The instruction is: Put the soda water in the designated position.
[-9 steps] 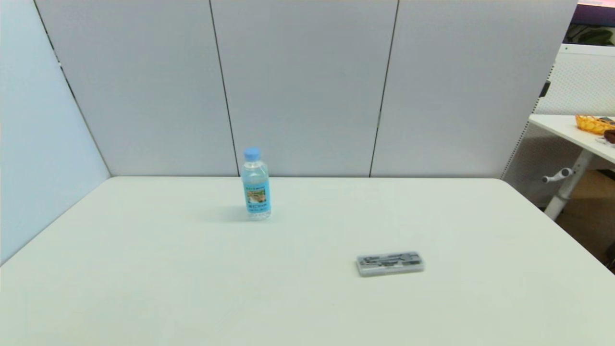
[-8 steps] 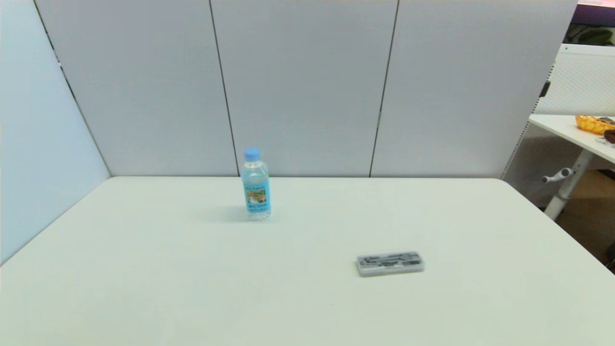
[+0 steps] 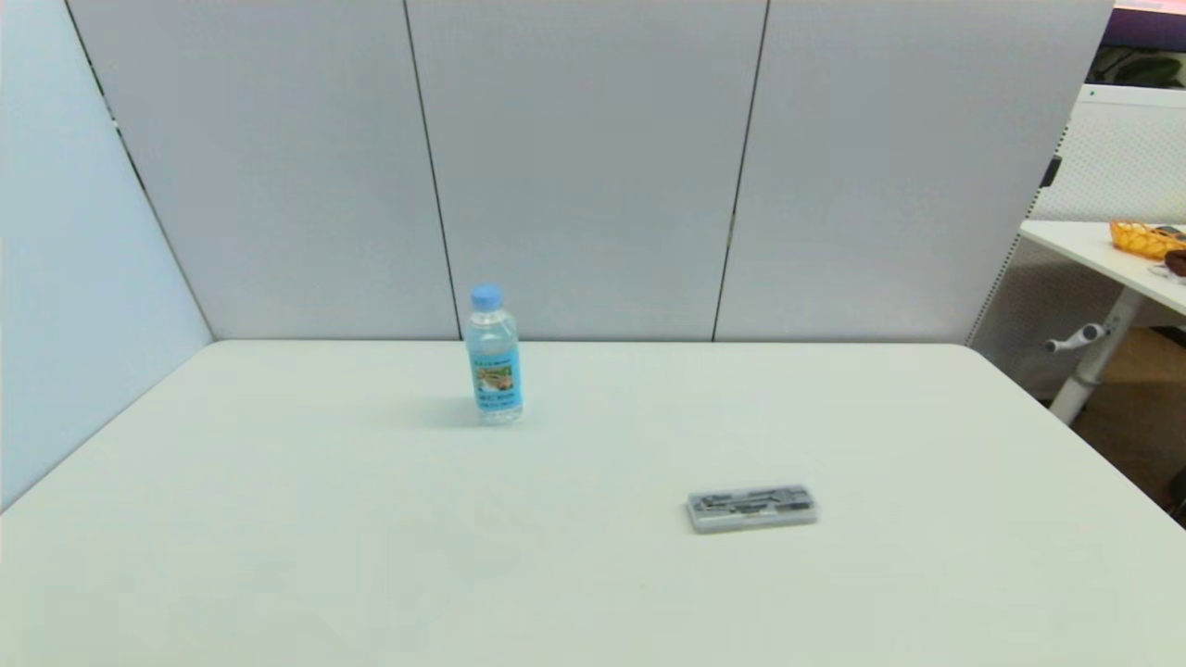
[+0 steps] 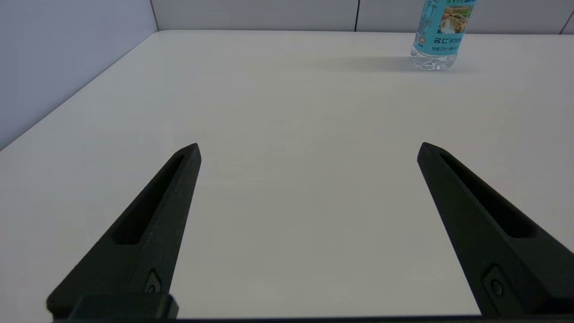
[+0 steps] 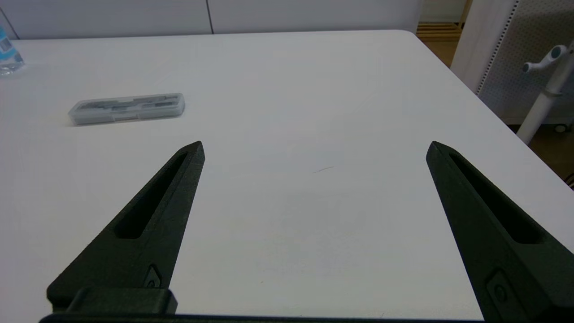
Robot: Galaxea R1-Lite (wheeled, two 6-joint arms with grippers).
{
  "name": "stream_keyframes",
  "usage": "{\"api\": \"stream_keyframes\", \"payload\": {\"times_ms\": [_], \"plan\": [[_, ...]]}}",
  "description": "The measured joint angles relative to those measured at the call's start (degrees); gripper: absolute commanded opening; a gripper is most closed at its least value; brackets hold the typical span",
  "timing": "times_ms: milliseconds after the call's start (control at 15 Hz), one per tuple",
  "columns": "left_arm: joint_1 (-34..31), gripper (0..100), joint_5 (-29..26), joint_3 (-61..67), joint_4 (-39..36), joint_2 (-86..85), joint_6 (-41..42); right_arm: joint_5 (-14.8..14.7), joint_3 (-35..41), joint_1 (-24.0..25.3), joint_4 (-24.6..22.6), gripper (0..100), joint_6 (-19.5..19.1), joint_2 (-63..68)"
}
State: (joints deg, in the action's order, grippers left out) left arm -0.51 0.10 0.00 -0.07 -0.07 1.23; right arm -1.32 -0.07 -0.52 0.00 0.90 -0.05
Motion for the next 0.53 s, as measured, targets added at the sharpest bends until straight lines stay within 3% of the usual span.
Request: {"api": "stream_keyframes", "payload": {"times_ms": [533], "plan": [[0.02,100,0.17,0.0,-0.02,0.0,-0.24,-0.02,0.0,0.0,0.0,100,0.04,0.0]]}}
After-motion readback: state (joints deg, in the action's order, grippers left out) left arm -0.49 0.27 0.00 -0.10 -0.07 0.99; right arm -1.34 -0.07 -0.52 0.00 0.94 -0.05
